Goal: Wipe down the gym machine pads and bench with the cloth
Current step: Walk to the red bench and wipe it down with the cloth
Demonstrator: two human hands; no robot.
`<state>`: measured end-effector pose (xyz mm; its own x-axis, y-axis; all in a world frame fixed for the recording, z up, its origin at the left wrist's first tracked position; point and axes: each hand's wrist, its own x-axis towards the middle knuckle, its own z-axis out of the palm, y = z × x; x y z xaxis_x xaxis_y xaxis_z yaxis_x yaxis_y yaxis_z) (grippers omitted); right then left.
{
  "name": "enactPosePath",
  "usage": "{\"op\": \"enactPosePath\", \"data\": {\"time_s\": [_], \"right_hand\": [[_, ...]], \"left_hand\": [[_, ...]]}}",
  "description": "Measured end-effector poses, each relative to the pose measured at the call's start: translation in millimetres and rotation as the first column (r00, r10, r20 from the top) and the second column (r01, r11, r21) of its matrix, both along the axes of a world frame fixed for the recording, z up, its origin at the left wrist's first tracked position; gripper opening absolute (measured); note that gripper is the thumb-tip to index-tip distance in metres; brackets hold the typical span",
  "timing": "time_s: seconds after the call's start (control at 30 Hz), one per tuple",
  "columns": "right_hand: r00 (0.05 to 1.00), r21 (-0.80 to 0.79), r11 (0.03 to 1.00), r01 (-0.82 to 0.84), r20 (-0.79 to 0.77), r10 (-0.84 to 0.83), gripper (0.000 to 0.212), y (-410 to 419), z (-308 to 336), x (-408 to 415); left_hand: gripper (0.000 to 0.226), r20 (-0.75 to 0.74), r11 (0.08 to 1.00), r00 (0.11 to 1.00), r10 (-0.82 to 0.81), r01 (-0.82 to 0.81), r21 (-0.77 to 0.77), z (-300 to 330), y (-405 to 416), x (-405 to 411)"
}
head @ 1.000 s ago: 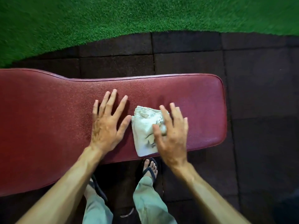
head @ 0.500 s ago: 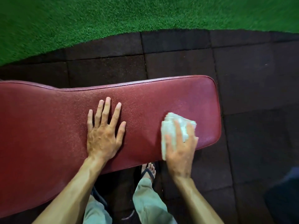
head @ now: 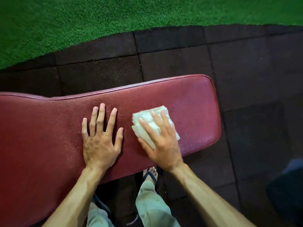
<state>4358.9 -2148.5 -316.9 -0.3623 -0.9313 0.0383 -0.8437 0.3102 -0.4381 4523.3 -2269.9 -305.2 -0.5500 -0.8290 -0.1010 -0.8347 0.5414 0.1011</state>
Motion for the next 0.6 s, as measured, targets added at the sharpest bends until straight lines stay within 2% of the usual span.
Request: {"op": "enactPosePath", "data": {"time_s": [0.07, 0.13, 0.2, 0.27, 0.33, 0.37, 0.43, 0.5, 0.6], "right_hand": [[0.999, -0.009, 1.0, -0.025, -0.044, 0.025, 0.049, 32.3, 2.2, -35.7], [0.995, -0.063, 0.998, -0.01, -0.098, 0.004, 0.039, 42.0, 4.7, -78.4], [0.971, -0.072, 0.974, 0.215, -0.087, -0.221, 0.036, 26.9, -1.2, -112.9], [0.862, -0.039, 0.865, 0.501, -0.067, -0.502, 0.046, -8.1, -10.0, -135.4], [0.773, -0.051, 0.776, 0.628, -0.066, -0.631, 0.056, -46.9, -15.0, -140.0], [0.76, -0.069, 0.762, 0.644, -0.058, -0.647, 0.059, -61.0, -14.0, -136.2], [0.829, -0.097, 0.83, 0.55, -0.056, -0.556, 0.058, -73.5, -6.5, -116.2], [0.938, -0.085, 0.936, 0.341, -0.04, -0.345, 0.057, -56.0, -2.6, -84.0], [1.0, 0.004, 1.0, 0.015, 0.006, -0.015, 0.062, 9.0, -2.3, -58.9]], "left_hand": [[0.062, 0.002, 1.0, 1.0, 0.005, -0.005, 0.004, -0.1, -0.3, -0.6], [0.063, 0.014, 1.0, 1.0, 0.008, -0.008, 0.005, -0.1, 0.3, -1.2], [0.063, 0.02, 1.0, 1.0, 0.007, -0.007, 0.0, -0.3, 0.1, -1.3], [0.064, 0.029, 1.0, 1.0, 0.0, 0.0, -0.006, -0.8, 0.0, -1.3], [0.064, 0.03, 1.0, 1.0, -0.001, 0.001, -0.015, -1.5, 1.0, -1.4], [0.064, 0.029, 1.0, 1.0, -0.002, 0.002, -0.019, -1.7, 1.3, -1.9], [0.063, 0.019, 1.0, 1.0, -0.002, 0.003, -0.02, -1.8, 1.1, -2.6], [0.063, 0.005, 1.0, 1.0, -0.001, 0.001, -0.022, -1.9, 0.6, -2.3], [0.063, 0.007, 1.0, 1.0, 0.005, -0.004, -0.027, -0.2, 1.8, -2.2]]}}
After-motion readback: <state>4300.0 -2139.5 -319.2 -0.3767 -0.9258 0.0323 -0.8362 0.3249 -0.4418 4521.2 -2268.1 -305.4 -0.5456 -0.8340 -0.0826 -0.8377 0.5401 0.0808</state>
